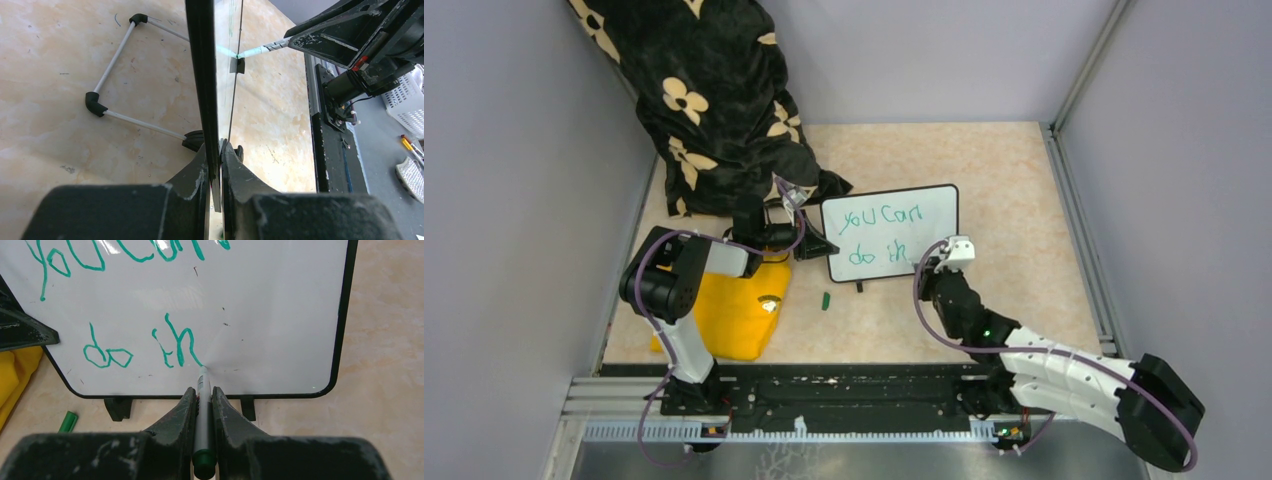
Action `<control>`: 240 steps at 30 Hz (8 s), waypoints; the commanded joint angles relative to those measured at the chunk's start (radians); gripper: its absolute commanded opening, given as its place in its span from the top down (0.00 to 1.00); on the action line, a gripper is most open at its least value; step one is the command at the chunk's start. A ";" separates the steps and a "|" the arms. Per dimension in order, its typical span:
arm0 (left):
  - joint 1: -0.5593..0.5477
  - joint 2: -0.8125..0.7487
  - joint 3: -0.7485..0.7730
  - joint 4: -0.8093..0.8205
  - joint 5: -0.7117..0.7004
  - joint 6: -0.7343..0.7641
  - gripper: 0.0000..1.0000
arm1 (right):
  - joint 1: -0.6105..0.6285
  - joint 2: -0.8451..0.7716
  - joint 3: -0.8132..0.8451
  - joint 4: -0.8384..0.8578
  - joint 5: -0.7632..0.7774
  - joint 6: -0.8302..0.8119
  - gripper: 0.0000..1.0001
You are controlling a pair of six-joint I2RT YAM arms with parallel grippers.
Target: Write a sentence on the whiteboard
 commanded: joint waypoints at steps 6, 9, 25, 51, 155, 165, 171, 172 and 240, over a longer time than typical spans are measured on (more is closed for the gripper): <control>-0.018 0.028 -0.006 -0.088 -0.076 0.090 1.00 | -0.013 -0.109 -0.008 -0.012 0.015 0.000 1.00; -0.019 0.027 -0.005 -0.088 -0.077 0.090 1.00 | -0.014 -0.148 -0.005 0.005 0.010 -0.011 1.00; -0.021 0.028 -0.006 -0.089 -0.076 0.092 1.00 | -0.015 -0.061 0.048 0.082 0.059 -0.032 1.00; -0.022 0.027 -0.003 -0.090 -0.075 0.091 1.00 | -0.026 -0.027 0.018 0.069 0.061 0.000 1.00; -0.025 0.024 0.006 -0.125 -0.095 0.108 1.00 | -0.080 -0.098 0.126 -0.080 0.121 0.023 1.00; -0.025 0.029 0.008 -0.125 -0.095 0.110 1.00 | -0.081 -0.095 0.119 -0.021 0.126 0.006 1.00; -0.025 0.028 0.008 -0.127 -0.095 0.110 1.00 | -0.081 -0.067 0.126 -0.015 0.126 0.005 1.00; -0.025 0.027 0.008 -0.126 -0.095 0.110 1.00 | -0.081 -0.062 0.129 -0.016 0.126 0.005 1.00; -0.028 0.021 0.008 -0.137 -0.098 0.116 1.00 | -0.096 -0.012 0.051 -0.120 -0.010 0.098 1.00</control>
